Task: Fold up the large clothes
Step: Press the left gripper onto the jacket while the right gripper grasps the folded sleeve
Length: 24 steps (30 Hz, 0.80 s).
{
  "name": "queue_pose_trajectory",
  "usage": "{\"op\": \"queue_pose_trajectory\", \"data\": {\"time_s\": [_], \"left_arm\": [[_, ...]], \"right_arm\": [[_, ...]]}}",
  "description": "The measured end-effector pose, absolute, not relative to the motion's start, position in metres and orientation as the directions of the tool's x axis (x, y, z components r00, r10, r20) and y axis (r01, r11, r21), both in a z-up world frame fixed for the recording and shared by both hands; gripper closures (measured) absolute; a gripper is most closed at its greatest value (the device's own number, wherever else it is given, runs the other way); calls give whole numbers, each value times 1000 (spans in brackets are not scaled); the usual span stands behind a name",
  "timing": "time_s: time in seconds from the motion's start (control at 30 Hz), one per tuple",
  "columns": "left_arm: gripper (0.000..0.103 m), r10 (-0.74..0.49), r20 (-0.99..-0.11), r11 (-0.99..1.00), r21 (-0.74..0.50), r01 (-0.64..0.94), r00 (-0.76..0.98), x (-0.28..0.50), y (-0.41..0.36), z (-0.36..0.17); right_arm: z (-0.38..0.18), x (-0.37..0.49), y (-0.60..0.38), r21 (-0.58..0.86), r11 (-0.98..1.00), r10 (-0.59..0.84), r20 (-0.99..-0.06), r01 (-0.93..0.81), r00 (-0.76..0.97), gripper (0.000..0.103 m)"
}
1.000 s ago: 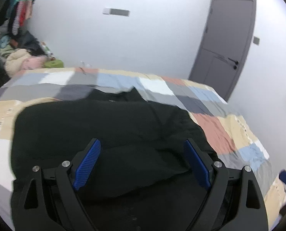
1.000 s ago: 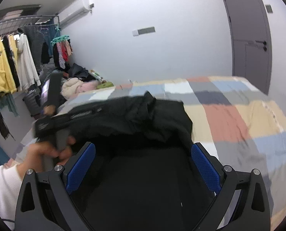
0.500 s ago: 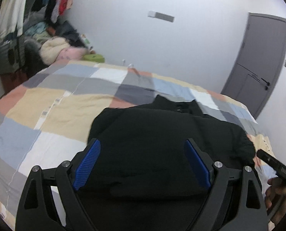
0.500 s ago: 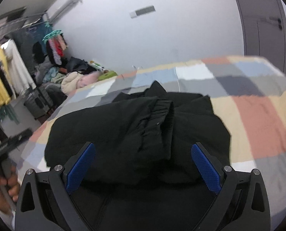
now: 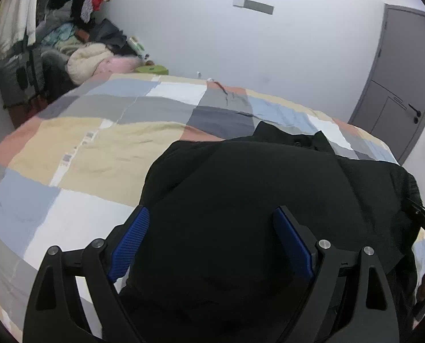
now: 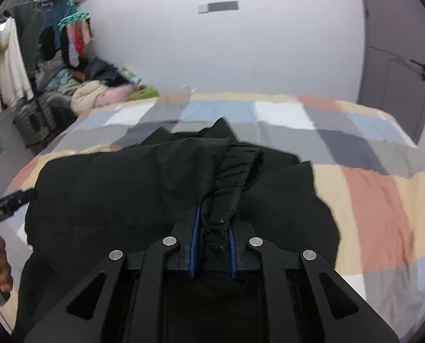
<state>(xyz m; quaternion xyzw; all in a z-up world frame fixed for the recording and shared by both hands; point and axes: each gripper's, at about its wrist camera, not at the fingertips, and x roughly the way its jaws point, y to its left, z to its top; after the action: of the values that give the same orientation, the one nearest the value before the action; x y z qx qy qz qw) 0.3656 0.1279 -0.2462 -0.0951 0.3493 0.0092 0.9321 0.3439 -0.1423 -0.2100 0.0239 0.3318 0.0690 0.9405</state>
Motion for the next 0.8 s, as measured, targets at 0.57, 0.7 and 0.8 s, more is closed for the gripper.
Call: {"op": "queue_pose_trajectory", "data": {"time_s": [0.57, 0.7, 0.8], "left_arm": [[13, -37, -734, 998, -57, -8, 678, 407, 100, -301], [11, -39, -736, 998, -64, -12, 676, 412, 98, -310], [10, -46, -736, 996, -81, -21, 675, 411, 98, -309]], "right_arm": [[-288, 377, -136, -20, 992, 76, -674, -122, 735, 81], [-298, 383, -135, -24, 990, 89, -664, -141, 742, 80], [-302, 387, -136, -12, 990, 93, -674, -137, 733, 80]]}}
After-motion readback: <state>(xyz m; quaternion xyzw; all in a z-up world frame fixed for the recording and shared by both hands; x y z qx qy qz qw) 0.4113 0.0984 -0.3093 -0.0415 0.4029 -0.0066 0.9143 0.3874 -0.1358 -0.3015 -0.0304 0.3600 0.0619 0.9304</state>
